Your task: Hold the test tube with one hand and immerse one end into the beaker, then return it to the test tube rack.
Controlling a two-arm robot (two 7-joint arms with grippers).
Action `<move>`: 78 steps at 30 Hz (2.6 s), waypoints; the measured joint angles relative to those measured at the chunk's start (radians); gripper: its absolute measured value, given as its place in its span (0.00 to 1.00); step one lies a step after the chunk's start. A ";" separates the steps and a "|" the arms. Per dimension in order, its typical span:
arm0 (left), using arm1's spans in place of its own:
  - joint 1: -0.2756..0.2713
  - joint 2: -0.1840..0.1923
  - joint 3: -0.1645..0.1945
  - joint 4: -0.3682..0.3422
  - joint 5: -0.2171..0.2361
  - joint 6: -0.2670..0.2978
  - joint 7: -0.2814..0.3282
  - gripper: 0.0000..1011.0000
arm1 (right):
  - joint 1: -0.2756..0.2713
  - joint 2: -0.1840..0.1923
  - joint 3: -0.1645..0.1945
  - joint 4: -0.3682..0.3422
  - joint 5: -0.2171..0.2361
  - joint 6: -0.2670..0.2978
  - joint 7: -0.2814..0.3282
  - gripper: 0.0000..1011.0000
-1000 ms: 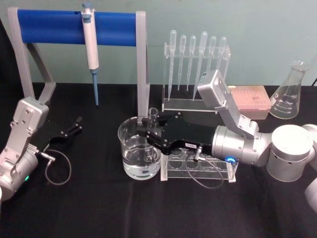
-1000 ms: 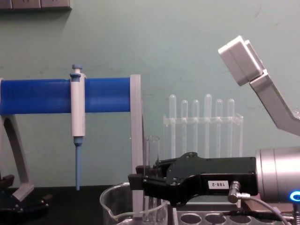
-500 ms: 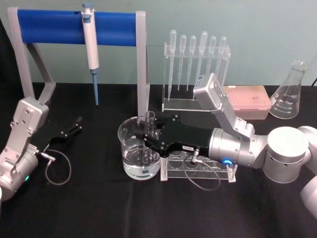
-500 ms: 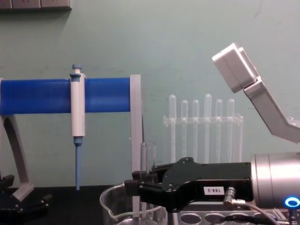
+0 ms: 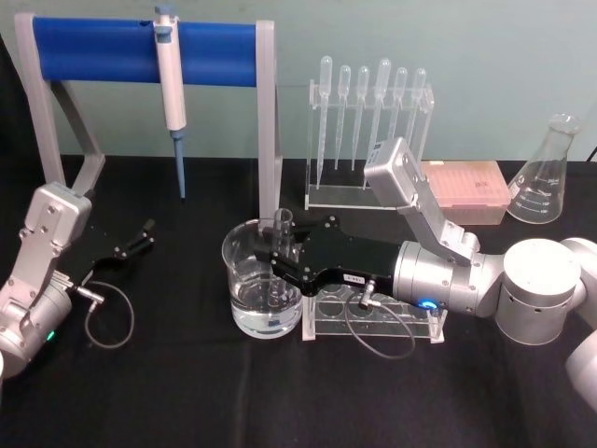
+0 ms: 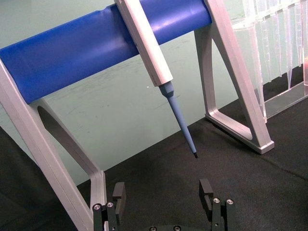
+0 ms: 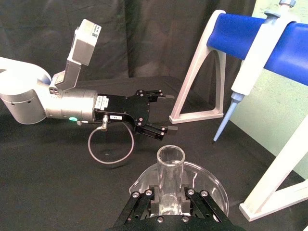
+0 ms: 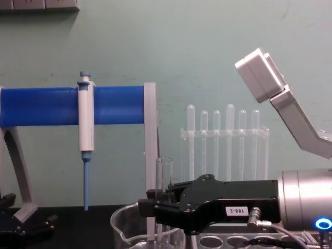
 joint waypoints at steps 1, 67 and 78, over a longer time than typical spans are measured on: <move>0.000 0.000 0.000 0.000 0.000 0.000 0.000 0.99 | 0.000 0.000 0.000 0.000 0.000 0.000 0.000 0.22; 0.000 0.000 0.000 0.000 0.000 0.000 0.000 0.99 | 0.001 0.001 -0.001 -0.001 0.001 0.000 -0.001 0.22; 0.000 0.000 0.000 0.000 0.000 0.000 0.000 0.99 | 0.001 0.001 -0.001 -0.001 0.001 0.000 -0.001 0.22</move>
